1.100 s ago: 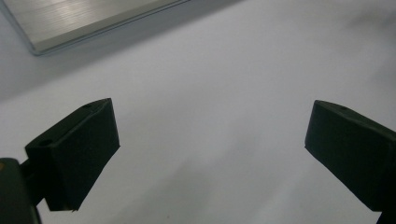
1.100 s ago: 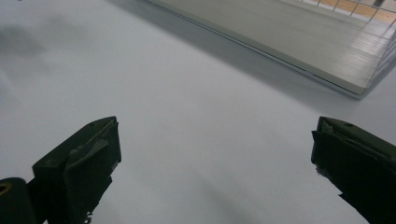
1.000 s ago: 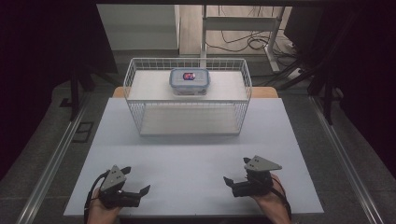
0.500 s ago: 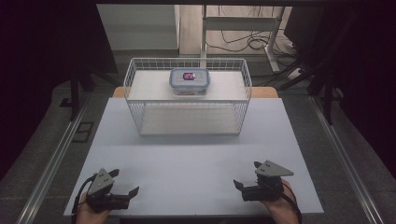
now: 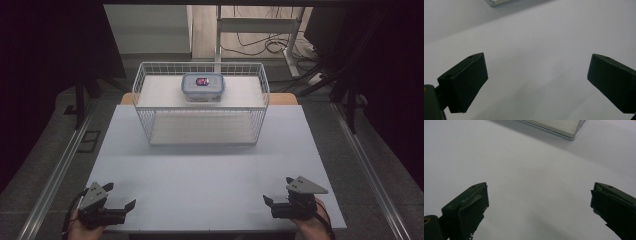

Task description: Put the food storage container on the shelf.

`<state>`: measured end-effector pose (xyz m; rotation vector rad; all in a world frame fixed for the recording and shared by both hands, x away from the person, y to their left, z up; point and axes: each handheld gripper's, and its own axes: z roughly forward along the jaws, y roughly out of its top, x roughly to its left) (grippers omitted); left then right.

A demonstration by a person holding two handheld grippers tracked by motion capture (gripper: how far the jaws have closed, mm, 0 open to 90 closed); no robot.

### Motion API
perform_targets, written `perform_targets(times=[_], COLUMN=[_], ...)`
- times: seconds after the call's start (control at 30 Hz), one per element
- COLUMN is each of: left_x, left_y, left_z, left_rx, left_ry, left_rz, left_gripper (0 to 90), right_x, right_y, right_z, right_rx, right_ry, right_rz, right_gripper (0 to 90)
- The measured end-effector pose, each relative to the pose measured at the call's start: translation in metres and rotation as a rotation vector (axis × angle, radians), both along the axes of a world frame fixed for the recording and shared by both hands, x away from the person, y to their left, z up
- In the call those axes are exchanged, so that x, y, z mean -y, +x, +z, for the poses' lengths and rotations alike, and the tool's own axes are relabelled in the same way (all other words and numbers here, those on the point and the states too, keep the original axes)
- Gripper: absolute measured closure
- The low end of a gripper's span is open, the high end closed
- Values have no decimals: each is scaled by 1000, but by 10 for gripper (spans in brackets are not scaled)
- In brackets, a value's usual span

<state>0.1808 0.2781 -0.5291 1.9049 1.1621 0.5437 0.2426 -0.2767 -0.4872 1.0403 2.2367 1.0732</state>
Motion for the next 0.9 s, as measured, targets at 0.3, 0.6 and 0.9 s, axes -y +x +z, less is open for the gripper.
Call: perform_targets(times=[0.3,0.6,0.9], left_x=[-24,-42,-54], left_y=[-7,-12,-17], left_z=[-6,-11,-16], left_rx=[-15,-24,-29], left_ry=[-9,3,-5], left_rz=[52,104,142], left_gripper=[25,26,23], right_x=[21,42,59], right_y=[-5,-10,-14], right_z=[-3,-9,-15], right_rx=[-7,-7,-24], right_ry=[-11,-34,-54], right_rz=[-48,-91,-135], right_gripper=[13,13,11])
